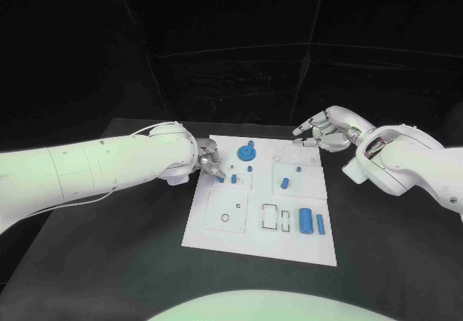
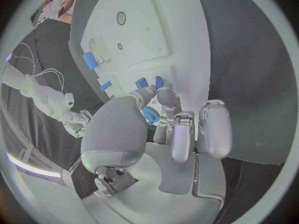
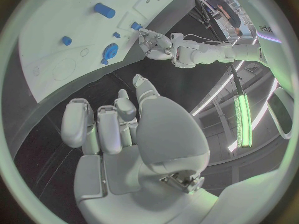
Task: Assemble the parts on the task board
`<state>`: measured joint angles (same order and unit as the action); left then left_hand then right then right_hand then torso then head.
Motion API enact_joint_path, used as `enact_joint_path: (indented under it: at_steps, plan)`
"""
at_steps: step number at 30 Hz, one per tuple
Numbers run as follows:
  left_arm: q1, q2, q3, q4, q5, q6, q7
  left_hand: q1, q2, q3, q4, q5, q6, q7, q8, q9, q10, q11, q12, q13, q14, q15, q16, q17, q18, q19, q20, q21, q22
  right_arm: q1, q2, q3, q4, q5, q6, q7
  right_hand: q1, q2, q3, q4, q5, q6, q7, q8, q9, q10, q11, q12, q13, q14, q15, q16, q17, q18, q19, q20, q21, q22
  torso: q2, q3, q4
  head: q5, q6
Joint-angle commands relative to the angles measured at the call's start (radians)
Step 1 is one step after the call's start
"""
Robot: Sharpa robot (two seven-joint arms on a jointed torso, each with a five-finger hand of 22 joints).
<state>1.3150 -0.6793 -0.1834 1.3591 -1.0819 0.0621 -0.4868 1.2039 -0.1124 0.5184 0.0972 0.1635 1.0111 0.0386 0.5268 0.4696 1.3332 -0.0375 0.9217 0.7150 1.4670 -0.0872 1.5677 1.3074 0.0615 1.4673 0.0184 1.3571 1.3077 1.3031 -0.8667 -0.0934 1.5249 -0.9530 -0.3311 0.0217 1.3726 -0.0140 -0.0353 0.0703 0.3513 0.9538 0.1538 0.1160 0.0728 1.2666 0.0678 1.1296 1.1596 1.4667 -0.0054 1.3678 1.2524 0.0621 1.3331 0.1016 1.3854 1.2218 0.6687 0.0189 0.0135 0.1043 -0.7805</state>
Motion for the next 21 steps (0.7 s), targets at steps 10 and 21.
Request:
enact_joint_path:
  at_steps: [10, 21]
  plan:
    - [-0.003, 0.018, -0.002, -0.014, 0.003, 0.061, -0.011, -0.043, 0.008, 0.053, -0.058, -0.003, 0.031, -0.013, -0.003, -0.006, 0.014, -0.006, 0.018, 0.018, 0.104, -0.009, 0.003, 0.263, -0.006, 0.026, -0.004, 0.012, 0.02, 0.002, -0.001, 0.001, 0.003, 0.0, -0.005, 0.008, -0.003, 0.004, -0.004, 0.003, 0.003, 0.007, -0.002, 0.007, -0.001, 0.003, -0.004, 0.004, 0.0, 0.037, -0.005, -0.006, 0.0, 0.017, -0.007, 0.0, -0.007, 0.0, -0.001, 0.0, 0.0011, -0.005, -0.003]
    - [-0.003, 0.02, -0.002, -0.022, 0.004, 0.052, -0.013, -0.071, 0.009, 0.002, -0.036, -0.004, 0.048, -0.019, -0.008, -0.016, 0.02, -0.011, 0.031, 0.031, 0.104, -0.013, 0.003, 0.263, -0.008, 0.029, -0.007, 0.019, 0.029, 0.002, 0.0, 0.001, 0.003, 0.0, -0.006, 0.008, -0.002, 0.004, -0.004, 0.003, 0.004, 0.007, -0.002, 0.007, -0.001, 0.003, -0.004, 0.004, 0.0, 0.037, -0.005, -0.006, -0.001, 0.017, -0.007, 0.0, -0.007, 0.0, 0.0, -0.0007, 0.0016, -0.005, -0.002]
